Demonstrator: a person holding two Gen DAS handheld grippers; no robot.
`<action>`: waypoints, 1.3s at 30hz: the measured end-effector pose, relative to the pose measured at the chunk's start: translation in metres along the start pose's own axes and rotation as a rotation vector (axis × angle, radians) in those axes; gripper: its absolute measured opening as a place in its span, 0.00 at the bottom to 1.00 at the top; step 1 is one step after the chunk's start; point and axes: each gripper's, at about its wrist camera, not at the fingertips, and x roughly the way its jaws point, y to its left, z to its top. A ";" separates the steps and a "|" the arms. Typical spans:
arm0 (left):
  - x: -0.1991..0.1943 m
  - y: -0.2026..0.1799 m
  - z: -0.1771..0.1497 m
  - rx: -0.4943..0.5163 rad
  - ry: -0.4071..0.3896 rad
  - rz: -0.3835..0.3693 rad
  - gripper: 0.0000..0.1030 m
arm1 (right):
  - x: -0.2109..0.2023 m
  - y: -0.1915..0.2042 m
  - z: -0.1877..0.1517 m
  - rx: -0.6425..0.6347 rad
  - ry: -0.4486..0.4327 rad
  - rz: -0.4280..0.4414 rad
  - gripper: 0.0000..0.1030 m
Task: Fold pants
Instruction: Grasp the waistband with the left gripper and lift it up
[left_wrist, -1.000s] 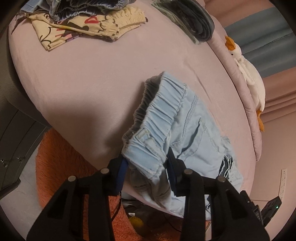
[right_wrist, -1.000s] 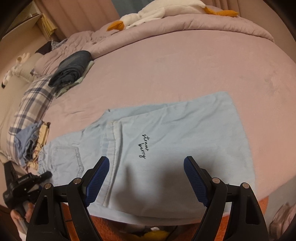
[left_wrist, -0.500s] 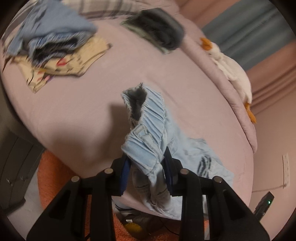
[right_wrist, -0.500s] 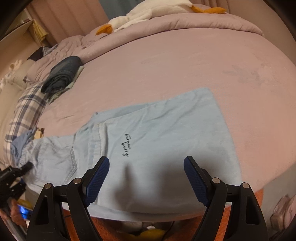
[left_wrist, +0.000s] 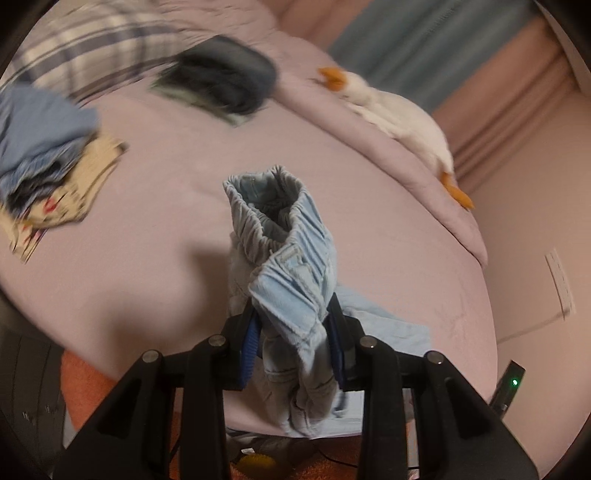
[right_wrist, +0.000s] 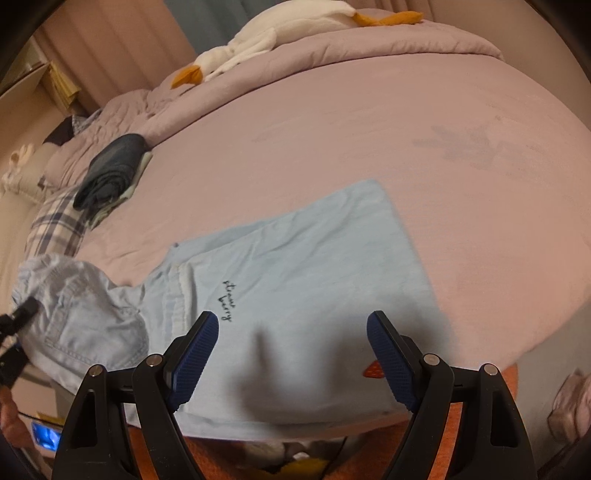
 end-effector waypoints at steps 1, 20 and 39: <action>0.002 -0.009 0.001 0.025 0.005 -0.012 0.31 | -0.001 -0.003 0.000 0.010 -0.001 -0.001 0.80; 0.108 -0.153 -0.036 0.397 0.273 -0.157 0.30 | -0.014 -0.057 -0.009 0.152 -0.021 -0.073 0.80; 0.197 -0.168 -0.082 0.396 0.585 -0.311 0.64 | -0.015 -0.083 -0.020 0.237 0.003 -0.117 0.80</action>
